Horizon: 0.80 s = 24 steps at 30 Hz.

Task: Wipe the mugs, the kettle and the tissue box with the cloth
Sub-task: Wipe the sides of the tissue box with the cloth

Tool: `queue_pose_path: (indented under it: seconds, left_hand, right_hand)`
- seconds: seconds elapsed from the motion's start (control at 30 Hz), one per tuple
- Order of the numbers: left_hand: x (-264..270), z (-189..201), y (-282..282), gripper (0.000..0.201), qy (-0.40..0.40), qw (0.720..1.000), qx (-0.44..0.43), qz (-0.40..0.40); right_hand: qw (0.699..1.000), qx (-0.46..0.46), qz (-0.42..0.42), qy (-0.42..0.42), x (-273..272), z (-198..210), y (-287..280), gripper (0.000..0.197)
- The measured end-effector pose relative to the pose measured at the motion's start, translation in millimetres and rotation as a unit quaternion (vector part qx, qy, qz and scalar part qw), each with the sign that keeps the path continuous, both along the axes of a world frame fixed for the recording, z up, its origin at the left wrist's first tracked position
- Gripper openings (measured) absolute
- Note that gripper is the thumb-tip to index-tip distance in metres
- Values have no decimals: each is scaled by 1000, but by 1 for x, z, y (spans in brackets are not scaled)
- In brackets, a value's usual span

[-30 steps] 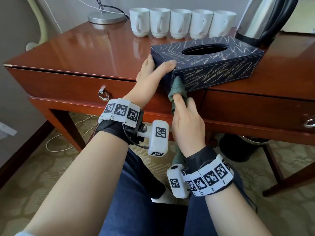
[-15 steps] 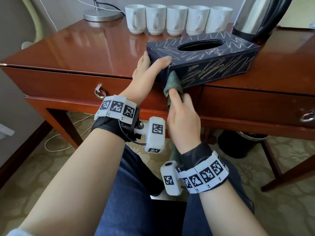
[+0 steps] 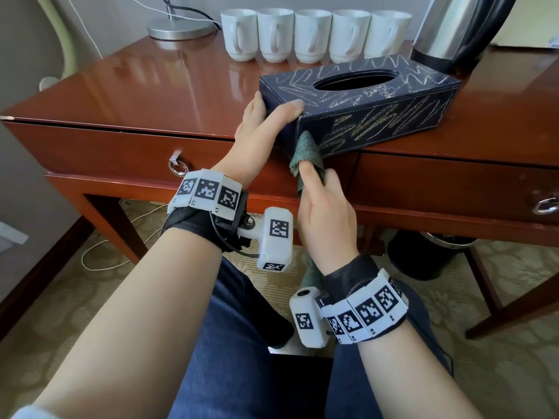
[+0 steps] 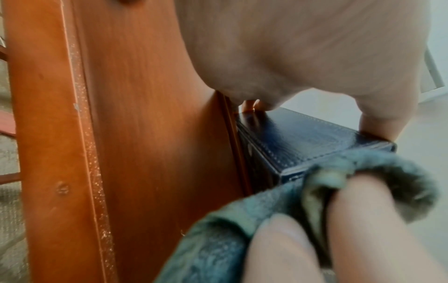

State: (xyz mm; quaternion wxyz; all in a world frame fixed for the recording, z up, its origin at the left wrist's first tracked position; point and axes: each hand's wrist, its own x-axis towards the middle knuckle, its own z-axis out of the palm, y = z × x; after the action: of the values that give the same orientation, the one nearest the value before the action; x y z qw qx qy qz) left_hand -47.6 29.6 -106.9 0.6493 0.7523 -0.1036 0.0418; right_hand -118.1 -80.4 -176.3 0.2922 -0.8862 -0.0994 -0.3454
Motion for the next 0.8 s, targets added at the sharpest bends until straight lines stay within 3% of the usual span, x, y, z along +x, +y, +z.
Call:
queue_pose_path:
  seconds: [0.07,0.17,0.27,0.37,0.47,0.57,0.7,0.8]
  left_hand:
    - [-1,1,0,83,5,1000,10,-3]
    - [-6,7,1,45,17,1000,12,-9]
    - [-7,5,2,35,19,1000,12,-10]
    - [-9,7,1,52,13,1000,6,-15]
    - [-5,3,0,99,-1,1000,17,-10]
    - [-5,4,0,90,5,1000,13,-6]
    - [-10,8,0,54,24,1000,10,-3]
    - [-9,6,-3,72,11,1000,4,-1]
  right_hand:
    - [1000,-6,7,-12,2,4,-1,43]
    - [1000,-16,12,-20,4,5,-5,42]
    - [999,-47,6,-8,2,-7,-7,39]
    - [999,-38,-19,17,1,-22,-10,37]
    - [999,18,-32,28,3,-18,-14,37]
    - [1000,26,-7,13,7,-9,-12,36]
    - [1000,-18,7,1,5,-14,-6,35]
    - [999,-38,-2,16,1,-29,-10,36]
